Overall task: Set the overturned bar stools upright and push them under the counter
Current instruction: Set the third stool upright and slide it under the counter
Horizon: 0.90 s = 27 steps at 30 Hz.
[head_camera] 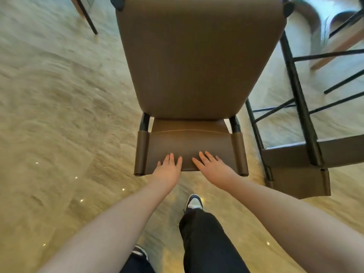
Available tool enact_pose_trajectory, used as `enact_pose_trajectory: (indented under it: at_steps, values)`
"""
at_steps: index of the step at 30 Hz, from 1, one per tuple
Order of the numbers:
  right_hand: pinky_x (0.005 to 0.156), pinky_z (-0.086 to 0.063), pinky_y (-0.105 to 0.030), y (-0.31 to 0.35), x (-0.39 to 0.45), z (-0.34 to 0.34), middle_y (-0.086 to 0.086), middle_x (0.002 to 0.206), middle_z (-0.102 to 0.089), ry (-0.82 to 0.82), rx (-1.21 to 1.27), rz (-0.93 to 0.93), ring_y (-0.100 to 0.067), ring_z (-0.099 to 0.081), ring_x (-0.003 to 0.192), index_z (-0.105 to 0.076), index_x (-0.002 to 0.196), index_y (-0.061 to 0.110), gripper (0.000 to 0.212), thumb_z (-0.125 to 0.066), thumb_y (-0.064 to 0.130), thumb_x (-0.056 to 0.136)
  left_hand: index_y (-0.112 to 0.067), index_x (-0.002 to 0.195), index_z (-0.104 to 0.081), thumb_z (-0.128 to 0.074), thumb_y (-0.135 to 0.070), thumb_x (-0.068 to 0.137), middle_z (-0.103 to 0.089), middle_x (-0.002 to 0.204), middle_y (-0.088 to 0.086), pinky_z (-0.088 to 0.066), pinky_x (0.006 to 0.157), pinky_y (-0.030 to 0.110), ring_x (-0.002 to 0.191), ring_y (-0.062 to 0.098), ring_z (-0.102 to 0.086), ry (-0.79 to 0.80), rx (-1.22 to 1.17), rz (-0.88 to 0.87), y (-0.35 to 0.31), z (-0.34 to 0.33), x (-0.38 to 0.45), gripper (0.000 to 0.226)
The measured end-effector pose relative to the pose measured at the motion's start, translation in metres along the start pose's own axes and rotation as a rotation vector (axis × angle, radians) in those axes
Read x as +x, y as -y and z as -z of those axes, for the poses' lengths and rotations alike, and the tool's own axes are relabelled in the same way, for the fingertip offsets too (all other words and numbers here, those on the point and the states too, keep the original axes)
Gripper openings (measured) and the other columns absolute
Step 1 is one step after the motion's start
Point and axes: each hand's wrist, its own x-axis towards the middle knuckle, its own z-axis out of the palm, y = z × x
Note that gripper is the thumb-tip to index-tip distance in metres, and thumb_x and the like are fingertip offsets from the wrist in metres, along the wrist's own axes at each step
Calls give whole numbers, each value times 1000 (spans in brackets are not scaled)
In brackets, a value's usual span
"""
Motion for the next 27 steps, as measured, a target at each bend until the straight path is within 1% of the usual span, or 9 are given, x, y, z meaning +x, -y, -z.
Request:
enact_pose_trajectory:
  at_steps: [3,6,12,14,17,19,22,25,27]
  values:
    - [119,-23,-52,-16,-18,64,-18,165,-10,-25,40,21,-35,-13,152,-5,158,15,65,-40,10,103,-16,160,-1,-46,2,98,-10,166,23,-29,118,49,154,34,-15,-20,26,11,6,65,-19,79]
    - [116,-29,-45,-33,-36,124,-14,165,-18,-96,54,12,-31,-22,151,-14,158,12,60,-38,6,103,-19,160,-11,-44,-2,100,-26,161,21,-42,108,46,147,34,-33,-80,55,32,14,132,-39,71]
    - [110,-39,-42,-54,-57,230,-11,158,-36,-225,126,-88,-27,-37,145,-32,151,9,56,-48,1,97,-25,155,-29,-45,-1,94,-56,137,13,-55,83,43,113,32,-63,-181,91,42,26,253,-68,67]
    - [104,-45,-42,-62,-59,265,-11,151,-46,-258,148,-112,-28,-46,138,-39,146,9,51,-48,1,97,-30,154,-34,-39,1,94,-62,128,9,-53,73,39,106,32,-65,-198,71,38,35,294,-73,67]
    - [88,-52,-41,-76,-61,311,-8,131,-62,-308,176,-168,-29,-62,115,-50,135,13,38,-46,5,98,-31,151,-38,-39,4,94,-67,119,8,-51,68,37,98,31,-67,-237,87,16,45,344,-76,67]
    - [82,-52,-39,-87,-59,340,-6,125,-65,-337,192,-201,-30,-65,108,-50,133,15,36,-44,6,99,-28,150,-39,-42,4,94,-67,116,8,-54,70,39,96,30,-68,-278,97,-2,54,371,-73,65]
    - [80,-49,-37,-104,-55,375,-3,124,-65,-404,170,-233,-28,-65,107,-50,132,19,33,-41,11,101,-25,148,-36,-48,4,92,-65,124,7,-57,81,45,102,31,-66,-374,95,-84,73,402,-66,64]
    - [80,-48,-36,-118,-48,408,-1,124,-65,-457,214,-261,-26,-64,109,-52,132,20,30,-40,18,105,-22,151,-34,-48,3,92,-57,138,4,-45,102,45,121,28,-58,-490,112,-161,97,426,-57,66]
    - [77,-47,-35,-127,-40,428,0,122,-66,-487,226,-291,-25,-65,107,-53,132,21,29,-41,20,105,-17,149,-42,-42,-4,96,-57,141,4,-37,111,46,128,27,-56,-631,65,-172,114,440,-54,55]
